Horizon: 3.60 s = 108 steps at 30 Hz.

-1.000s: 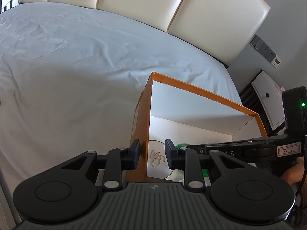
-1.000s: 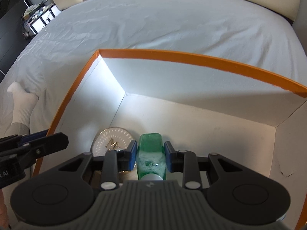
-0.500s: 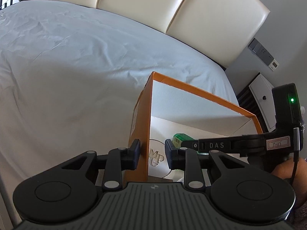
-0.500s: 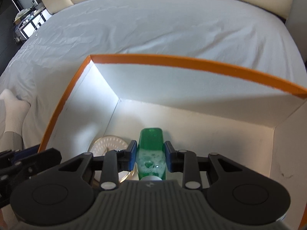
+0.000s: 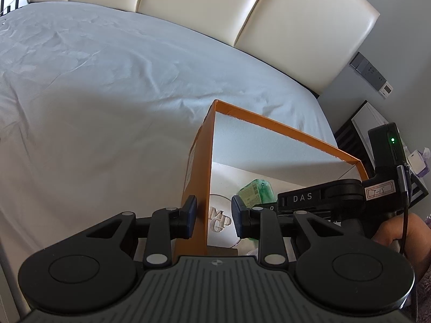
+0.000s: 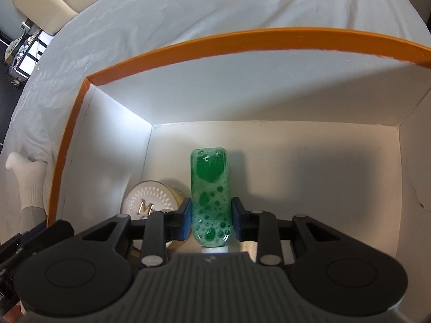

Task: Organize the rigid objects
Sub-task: 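Lower the green soap bottle into the orange box and open the right tool, then grasp the yellow bottle with the left tool while the right tool approaches the yellow cap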

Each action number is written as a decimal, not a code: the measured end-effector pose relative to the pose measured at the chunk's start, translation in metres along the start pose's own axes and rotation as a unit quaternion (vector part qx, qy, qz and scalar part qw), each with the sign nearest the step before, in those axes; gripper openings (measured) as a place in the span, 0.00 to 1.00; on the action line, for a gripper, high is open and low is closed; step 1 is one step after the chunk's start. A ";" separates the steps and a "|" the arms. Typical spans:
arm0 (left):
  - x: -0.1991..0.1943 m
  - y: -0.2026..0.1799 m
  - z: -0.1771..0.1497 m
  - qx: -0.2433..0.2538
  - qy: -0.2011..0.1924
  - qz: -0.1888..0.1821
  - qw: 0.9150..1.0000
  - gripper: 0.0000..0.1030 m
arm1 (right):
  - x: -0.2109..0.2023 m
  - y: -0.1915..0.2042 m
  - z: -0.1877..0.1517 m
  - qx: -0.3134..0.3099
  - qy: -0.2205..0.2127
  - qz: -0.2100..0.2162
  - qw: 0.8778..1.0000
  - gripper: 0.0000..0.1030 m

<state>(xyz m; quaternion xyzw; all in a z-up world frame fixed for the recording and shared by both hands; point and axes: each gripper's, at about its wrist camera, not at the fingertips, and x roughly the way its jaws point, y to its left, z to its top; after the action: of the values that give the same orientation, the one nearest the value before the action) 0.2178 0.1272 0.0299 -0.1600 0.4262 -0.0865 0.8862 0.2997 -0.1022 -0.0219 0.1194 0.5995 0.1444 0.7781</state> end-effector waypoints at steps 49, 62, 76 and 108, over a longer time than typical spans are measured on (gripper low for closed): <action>-0.032 -0.014 -0.009 0.016 -0.027 0.009 0.999 0.30 | -0.032 0.004 -0.002 0.010 -0.038 0.013 0.999 0.44; -0.095 -0.008 -0.067 0.035 -0.036 0.045 0.998 0.30 | -0.137 0.014 -0.115 -0.102 -0.177 0.070 0.976 0.46; -0.072 -0.046 -0.138 0.133 -0.010 0.096 0.986 0.47 | -0.120 -0.050 -0.226 -0.086 -0.185 -0.041 0.978 0.55; 0.022 -0.129 -0.173 0.133 0.134 0.046 0.981 0.50 | -0.055 -0.092 -0.203 -0.074 -0.147 0.013 0.986 0.49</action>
<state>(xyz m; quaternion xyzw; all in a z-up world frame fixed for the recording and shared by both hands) 0.0941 -0.0364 -0.0414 -0.0072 0.5328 -0.1220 0.8373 0.0975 -0.2060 -0.0567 0.0897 0.4647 0.1792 0.8625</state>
